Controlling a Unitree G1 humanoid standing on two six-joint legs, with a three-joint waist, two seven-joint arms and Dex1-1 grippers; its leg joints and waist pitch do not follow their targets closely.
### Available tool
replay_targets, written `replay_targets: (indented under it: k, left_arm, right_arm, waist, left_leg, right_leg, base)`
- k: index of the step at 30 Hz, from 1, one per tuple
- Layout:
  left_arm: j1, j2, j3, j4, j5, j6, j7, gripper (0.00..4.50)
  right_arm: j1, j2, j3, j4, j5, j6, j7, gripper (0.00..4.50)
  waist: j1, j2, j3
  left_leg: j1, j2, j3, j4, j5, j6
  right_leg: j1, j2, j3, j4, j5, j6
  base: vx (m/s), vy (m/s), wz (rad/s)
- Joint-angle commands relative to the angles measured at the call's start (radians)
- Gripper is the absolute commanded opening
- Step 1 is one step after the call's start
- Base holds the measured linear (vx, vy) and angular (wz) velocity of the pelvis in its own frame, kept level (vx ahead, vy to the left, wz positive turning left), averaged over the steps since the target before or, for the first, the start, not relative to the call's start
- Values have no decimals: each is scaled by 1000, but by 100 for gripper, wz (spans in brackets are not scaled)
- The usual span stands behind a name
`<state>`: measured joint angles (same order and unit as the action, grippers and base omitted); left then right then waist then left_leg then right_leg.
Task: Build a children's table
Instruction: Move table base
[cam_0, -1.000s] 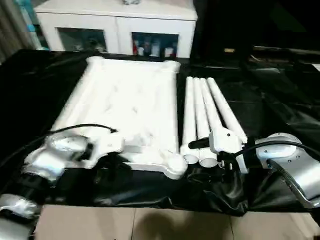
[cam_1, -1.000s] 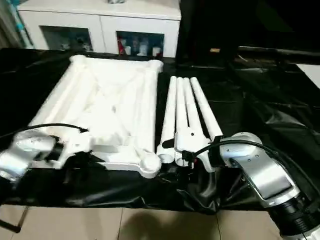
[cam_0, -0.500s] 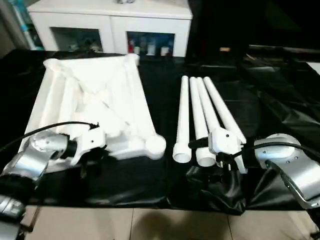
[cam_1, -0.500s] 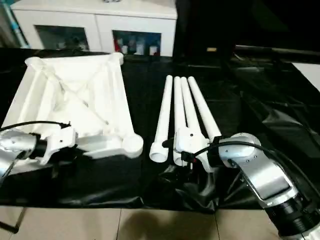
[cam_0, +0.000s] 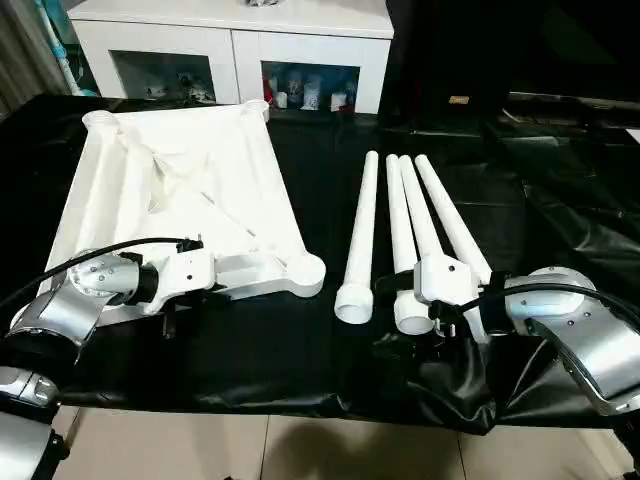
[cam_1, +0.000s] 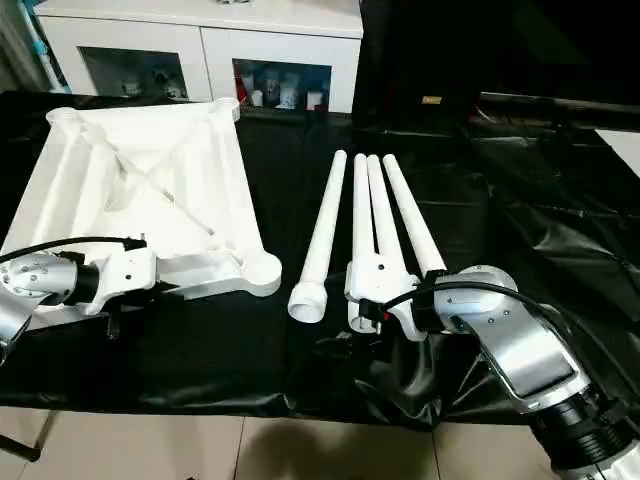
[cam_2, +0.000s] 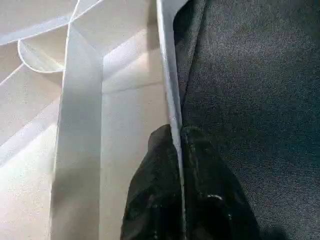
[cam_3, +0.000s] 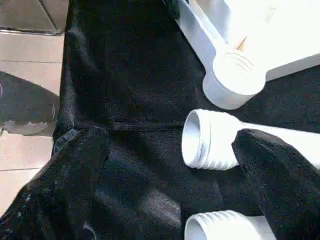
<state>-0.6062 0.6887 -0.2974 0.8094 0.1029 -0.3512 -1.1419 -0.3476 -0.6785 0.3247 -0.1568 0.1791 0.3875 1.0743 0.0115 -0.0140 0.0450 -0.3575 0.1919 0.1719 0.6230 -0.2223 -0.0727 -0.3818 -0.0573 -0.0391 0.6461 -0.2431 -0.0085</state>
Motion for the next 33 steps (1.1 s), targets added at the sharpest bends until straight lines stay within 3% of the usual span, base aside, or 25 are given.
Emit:
replay_targets:
  k: [1,7,9,11,12,13,16,17,18,19,21,22,23,24,25,26,27,28,29,30,31,32,33]
  left_arm:
    - [-25,19,34,-13,-23,-13,-18,86]
    - [-35,59,70,-7,-51,-47,-25,124]
    - [-29,78,95,-25,-72,-38,-21,145]
    - [-16,82,158,-71,-140,19,-25,152]
    - [-3,63,227,-131,-221,102,-2,158]
    - [2,53,253,-155,-251,134,10,158]
    - [25,-39,360,-262,-327,221,220,158]
    - [34,-109,400,-312,-369,293,338,158]
    - [39,-154,420,-341,-396,343,405,158]
    - [45,-203,438,-369,-426,367,468,158]
    - [74,-322,446,-413,-406,364,653,158]
    - [99,-381,429,-427,-372,300,721,158]
    - [108,-392,424,-437,-368,285,717,158]
    - [118,-404,415,-443,-350,277,726,158]
    - [127,-416,406,-446,-322,275,744,158]
    - [144,-443,386,-448,-299,274,753,158]
    - [158,-460,376,-458,-287,290,762,158]
    - [169,-467,360,-465,-251,289,777,158]
    - [180,-477,349,-478,-238,301,787,158]
    - [184,-481,345,-484,-231,307,796,158]
    - [189,-485,341,-490,-220,314,808,158]
    - [205,-488,309,-511,-166,316,867,158]
    - [208,-490,307,-514,-143,324,911,158]
  right_arm:
    - [-6,4,-9,-2,-11,-4,-9,436]
    - [-12,31,-59,3,32,6,-34,436]
    - [-9,48,-99,-6,67,21,-56,436]
    - [-2,75,-151,-16,94,28,-103,436]
    - [5,104,-191,-20,105,29,-158,436]
    - [9,115,-205,-20,109,29,-178,436]
    - [-19,260,-330,26,59,36,-481,436]
    - [-25,337,-401,37,72,84,-612,436]
    - [-26,379,-442,41,89,118,-678,436]
    - [-14,403,-466,41,93,131,-719,436]
    - [57,446,-482,37,44,90,-810,436]
    - [98,462,-475,33,6,61,-848,436]
    - [105,465,-472,29,0,57,-853,436]
    - [113,474,-472,22,2,65,-859,436]
    - [121,485,-475,15,9,80,-866,436]
    - [137,502,-471,-2,12,84,-873,436]
    - [147,515,-468,-12,13,86,-881,436]
    - [155,522,-461,-21,9,85,-886,436]
    - [155,530,-458,-25,2,86,-895,436]
    - [155,533,-458,-25,0,88,-899,436]
    - [153,536,-458,-26,-2,91,-903,436]
    - [141,533,-455,-11,-4,98,-921,436]
    - [133,525,-451,1,-7,96,-921,436]
  waist:
    - [7,8,-62]
    - [16,10,-58]
    - [20,20,-57]
    - [23,18,-58]
    - [25,26,-58]
    - [25,27,-58]
    - [29,22,-58]
    - [30,14,-60]
    - [32,11,-59]
    - [37,0,-61]
    - [41,9,-62]
    - [41,7,-64]
    - [41,7,-64]
    - [40,6,-72]
    - [40,6,-72]
    - [35,-2,-69]
    - [52,-18,-63]
    - [71,-16,-63]
    - [85,-25,-56]
    - [82,-29,-52]
    - [75,-30,-49]
    - [64,-26,-53]
    - [48,-5,-55]
  left_leg:
    - [6,43,-12,-73,-39,67]
    - [10,45,-11,-76,-65,60]
    - [12,46,-12,-77,-88,43]
    - [15,45,-10,-78,-95,30]
    - [15,45,-10,-79,-88,14]
    - [16,45,-9,-79,-91,8]
    - [15,43,-7,-79,-78,-11]
    - [14,39,-5,-77,-60,-11]
    - [14,38,-4,-77,-51,-10]
    - [13,36,-2,-76,-30,-2]
    - [9,42,-3,-73,-2,3]
    - [5,36,-3,-70,16,14]
    - [5,36,-3,-70,16,14]
    - [-5,22,-2,-65,36,51]
    - [-5,22,-2,-65,36,51]
    - [27,10,48,-26,-86,10]
    - [-18,-16,22,13,-155,-7]
    - [-19,-13,6,50,-186,-1]
    - [-62,-25,-42,115,-199,17]
    - [-78,-39,-84,141,-198,6]
    - [-83,-48,-99,140,-184,-1]
    - [-63,-70,-107,98,-152,5]
    - [-15,-78,-98,6,-103,78]
  right_leg:
    - [55,-77,52,-55,192,-304]
    - [50,-77,52,-57,159,-303]
    - [48,-79,52,-57,131,-296]
    - [47,-77,52,-57,126,-300]
    - [45,-79,51,-53,137,-307]
    - [43,-79,50,-53,141,-313]
    - [44,-73,49,-52,158,-320]
    - [44,-72,48,-52,161,-318]
    - [43,-73,50,-54,155,-318]
    - [48,-70,50,-55,153,-306]
    - [50,-73,51,-54,190,-294]
    - [55,-69,52,-58,217,-275]
    - [55,-69,52,-58,217,-275]
    - [69,-78,60,-57,259,-244]
    - [69,-78,60,-57,259,-244]
    - [33,-51,131,-87,134,-219]
    - [86,-86,206,-119,4,-219]
    - [90,-127,259,-141,-63,-225]
    - [112,-160,344,-156,-131,-217]
    - [104,-141,375,-157,-130,-220]
    - [101,-119,377,-153,-110,-221]
    - [87,-55,365,-158,-116,-183]
    - [60,26,343,-164,-151,-89]
  base:
    - [0,0,0]
    - [0,0,0]
    - [0,0,0]
    - [0,0,0]
    - [0,0,0]
    - [0,0,0]
    - [0,0,0]
    - [0,0,0]
    - [0,0,0]
    - [0,0,0]
    - [0,0,0]
    - [0,0,0]
    - [0,0,0]
    - [0,0,0]
    - [0,0,0]
    - [-17,16,-20]
    - [-12,54,-49]
    - [-12,54,-49]
    - [-5,117,-61]
    - [-19,196,-67]
    - [-19,196,-67]
    - [-36,249,-67]
    - [-37,307,-60]
